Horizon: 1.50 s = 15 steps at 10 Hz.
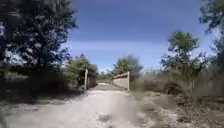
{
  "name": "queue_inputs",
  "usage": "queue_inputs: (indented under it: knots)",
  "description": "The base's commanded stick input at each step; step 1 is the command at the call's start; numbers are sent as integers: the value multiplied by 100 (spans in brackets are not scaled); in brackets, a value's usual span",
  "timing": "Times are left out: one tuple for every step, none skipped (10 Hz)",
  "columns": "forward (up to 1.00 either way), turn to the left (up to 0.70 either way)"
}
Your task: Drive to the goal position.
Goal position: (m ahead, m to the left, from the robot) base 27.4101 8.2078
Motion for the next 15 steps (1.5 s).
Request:
queue_inputs:
  knots:
    - [70,0]
    - [70,0]
    - [70,0]
    - [70,0]
    - [70,0]
    - [70,-23]
    - [70,-35]
    - [70,-31]
    - [70,-9]
    - [70,-26]
    - [70,-35]
    - [70,-17]
    - [70,0]
    - [70,0]
    - [70,0]
